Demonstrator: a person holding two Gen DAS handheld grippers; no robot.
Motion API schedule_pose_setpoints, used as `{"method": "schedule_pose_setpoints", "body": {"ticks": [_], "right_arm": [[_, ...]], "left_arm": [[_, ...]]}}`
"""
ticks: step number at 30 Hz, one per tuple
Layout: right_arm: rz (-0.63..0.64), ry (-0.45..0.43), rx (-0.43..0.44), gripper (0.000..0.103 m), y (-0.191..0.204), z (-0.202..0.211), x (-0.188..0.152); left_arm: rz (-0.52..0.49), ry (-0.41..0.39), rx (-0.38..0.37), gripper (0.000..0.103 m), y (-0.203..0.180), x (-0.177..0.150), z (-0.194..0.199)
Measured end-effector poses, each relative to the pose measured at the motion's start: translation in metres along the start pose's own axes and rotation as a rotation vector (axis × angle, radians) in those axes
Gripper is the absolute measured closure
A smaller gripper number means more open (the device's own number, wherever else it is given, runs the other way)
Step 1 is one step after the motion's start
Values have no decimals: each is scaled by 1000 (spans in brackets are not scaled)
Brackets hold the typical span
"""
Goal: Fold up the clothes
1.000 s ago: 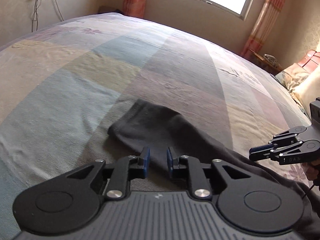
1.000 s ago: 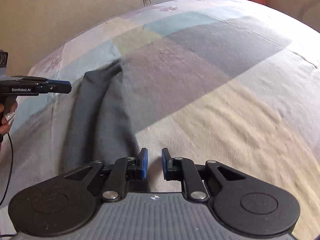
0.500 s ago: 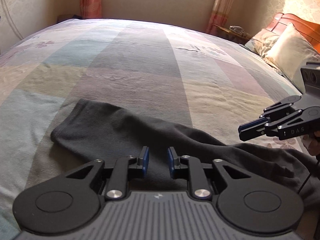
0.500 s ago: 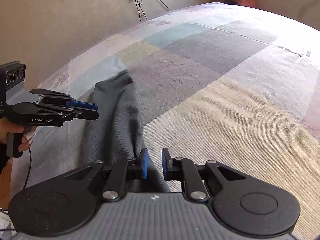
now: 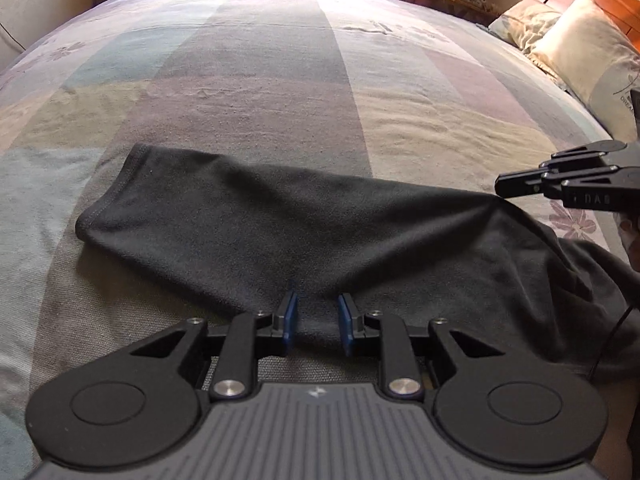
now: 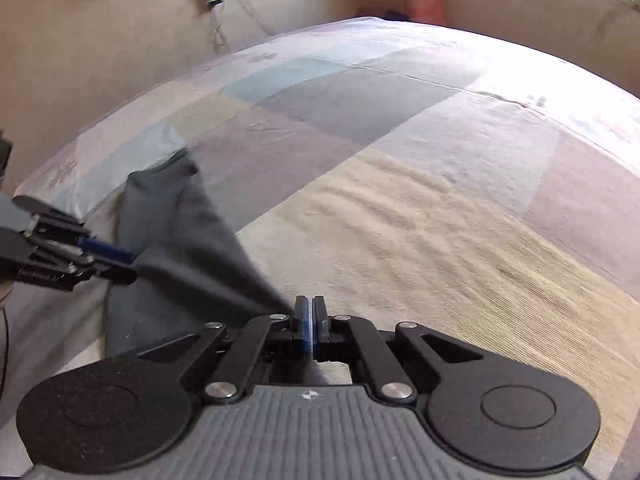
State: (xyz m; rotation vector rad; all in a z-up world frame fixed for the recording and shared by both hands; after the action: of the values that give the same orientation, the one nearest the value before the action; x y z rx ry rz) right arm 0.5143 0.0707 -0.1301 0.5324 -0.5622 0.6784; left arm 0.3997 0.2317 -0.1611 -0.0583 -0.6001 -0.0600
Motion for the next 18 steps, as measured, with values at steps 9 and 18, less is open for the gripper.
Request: {"method": "schedule_pose_setpoints", "body": {"ticks": [9, 18], "right_arm": [[0, 62, 43, 84, 55, 67, -43], [-173, 156, 3, 78, 81, 80, -147]], "left_arm": [[-198, -9, -10, 71, -74, 3, -9], [-168, 64, 61, 67, -87, -24, 27]]}}
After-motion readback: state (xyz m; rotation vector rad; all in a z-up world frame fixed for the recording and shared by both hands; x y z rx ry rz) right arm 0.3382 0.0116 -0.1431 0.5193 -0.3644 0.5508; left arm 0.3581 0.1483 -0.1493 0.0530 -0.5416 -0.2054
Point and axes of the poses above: each gripper's, at about its wrist camera, not at the fingertips, and z roughly against the way its jaws point, y to its left, x to its top, the point moved 8 cm from there along -z, roughly the way its jaws point, and after that the axes turned 7 degrees about -z, right-handed, at the moved point
